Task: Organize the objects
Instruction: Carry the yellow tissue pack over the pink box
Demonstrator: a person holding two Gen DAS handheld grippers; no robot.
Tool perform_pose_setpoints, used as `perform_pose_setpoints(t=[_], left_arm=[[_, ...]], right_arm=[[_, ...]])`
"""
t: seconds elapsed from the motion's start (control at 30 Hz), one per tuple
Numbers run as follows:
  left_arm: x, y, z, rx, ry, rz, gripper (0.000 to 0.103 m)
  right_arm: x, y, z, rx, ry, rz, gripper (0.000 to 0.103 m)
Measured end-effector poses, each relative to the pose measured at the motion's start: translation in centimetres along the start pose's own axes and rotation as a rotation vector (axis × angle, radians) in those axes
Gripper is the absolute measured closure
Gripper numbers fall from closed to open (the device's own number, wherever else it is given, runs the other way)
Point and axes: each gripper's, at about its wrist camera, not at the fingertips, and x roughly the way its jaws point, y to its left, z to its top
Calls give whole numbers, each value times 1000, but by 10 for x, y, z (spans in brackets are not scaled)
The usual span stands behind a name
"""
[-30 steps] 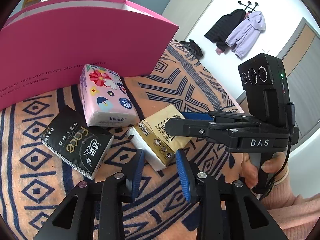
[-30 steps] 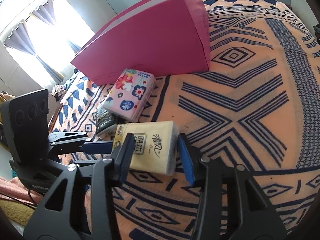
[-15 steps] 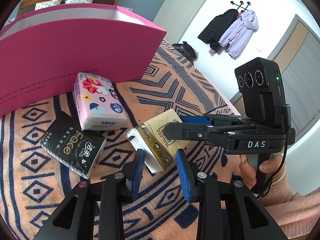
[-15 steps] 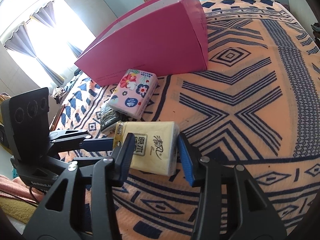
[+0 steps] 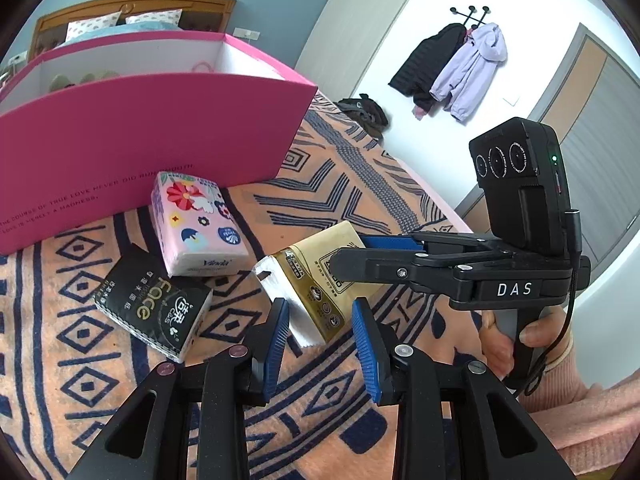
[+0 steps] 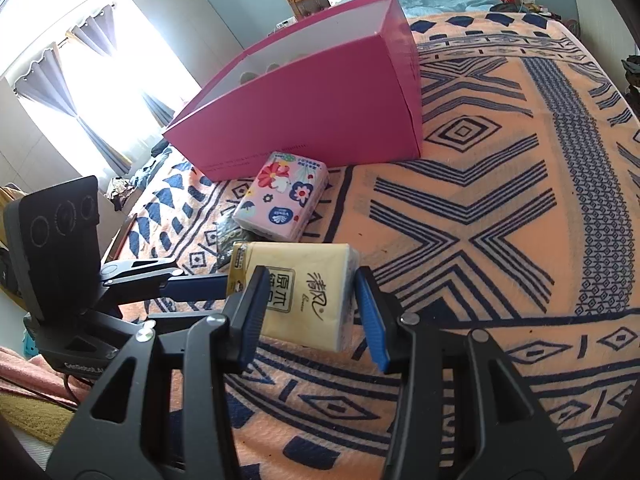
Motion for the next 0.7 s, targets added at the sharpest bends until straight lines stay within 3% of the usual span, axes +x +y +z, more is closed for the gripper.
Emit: perform_pose_setpoints(t=[0.7], left_arm=[[-24, -6, 13, 34, -75, 14, 71]], right_arm=[[-21, 22, 18, -64, -78, 4, 56]])
